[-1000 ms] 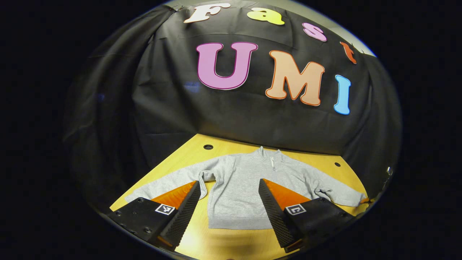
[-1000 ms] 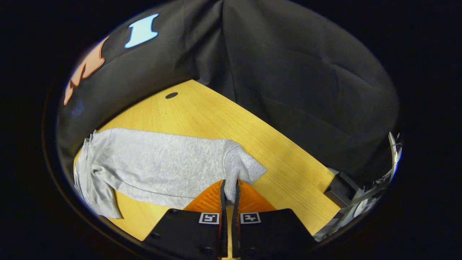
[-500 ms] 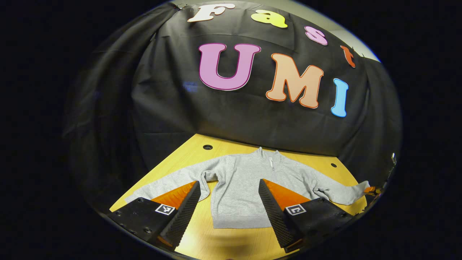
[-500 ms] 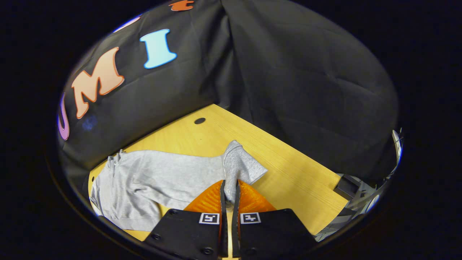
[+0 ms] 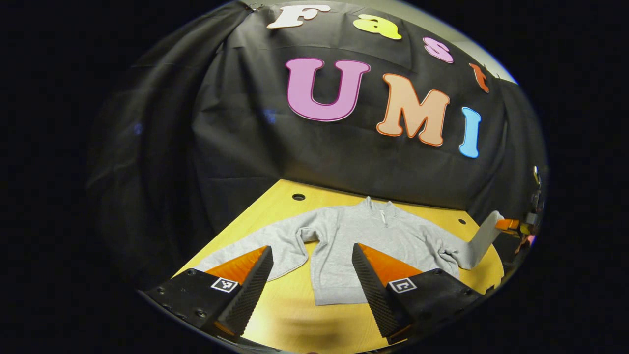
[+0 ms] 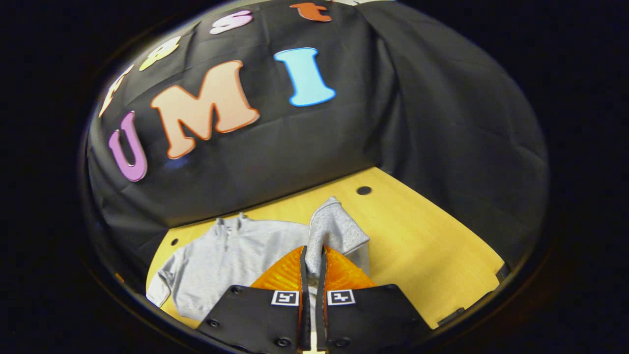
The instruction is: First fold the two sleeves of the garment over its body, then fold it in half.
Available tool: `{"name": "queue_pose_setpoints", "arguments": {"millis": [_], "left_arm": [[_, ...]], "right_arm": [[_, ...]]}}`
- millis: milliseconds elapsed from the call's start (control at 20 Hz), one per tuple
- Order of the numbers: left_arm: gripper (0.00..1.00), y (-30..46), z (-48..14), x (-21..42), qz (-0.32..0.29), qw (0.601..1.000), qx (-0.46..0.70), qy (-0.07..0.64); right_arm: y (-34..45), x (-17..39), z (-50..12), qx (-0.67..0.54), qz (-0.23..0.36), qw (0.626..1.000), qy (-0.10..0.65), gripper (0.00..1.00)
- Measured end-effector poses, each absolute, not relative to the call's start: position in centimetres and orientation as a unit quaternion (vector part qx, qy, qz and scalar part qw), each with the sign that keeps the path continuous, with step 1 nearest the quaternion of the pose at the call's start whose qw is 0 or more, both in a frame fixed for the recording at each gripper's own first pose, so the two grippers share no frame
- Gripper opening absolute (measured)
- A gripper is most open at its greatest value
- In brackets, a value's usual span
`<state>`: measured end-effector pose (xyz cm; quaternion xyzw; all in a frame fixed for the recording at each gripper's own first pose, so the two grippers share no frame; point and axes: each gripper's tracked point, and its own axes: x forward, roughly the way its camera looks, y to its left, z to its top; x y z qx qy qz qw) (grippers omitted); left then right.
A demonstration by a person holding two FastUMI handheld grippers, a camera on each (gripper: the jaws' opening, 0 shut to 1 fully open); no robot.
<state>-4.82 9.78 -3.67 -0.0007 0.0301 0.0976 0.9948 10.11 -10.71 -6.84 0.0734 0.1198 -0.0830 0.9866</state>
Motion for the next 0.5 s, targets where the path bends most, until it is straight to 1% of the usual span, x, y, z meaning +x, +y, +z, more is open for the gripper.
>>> {"name": "queue_pose_setpoints", "arguments": {"millis": [300, 500], "left_arm": [[0.95, 13.3, -5.0, -7.5, 0.134, 0.99, -0.014, 0.039], [0.95, 14.5, -6.0, -7.8, 0.154, 0.987, -0.03, 0.046]], "right_arm": [[2.2, 14.6, -4.1, 0.055, 0.034, 0.993, 0.102, 0.07], [11.5, 16.7, -4.0, 0.04, 0.104, 0.989, 0.099, 0.07]]}}
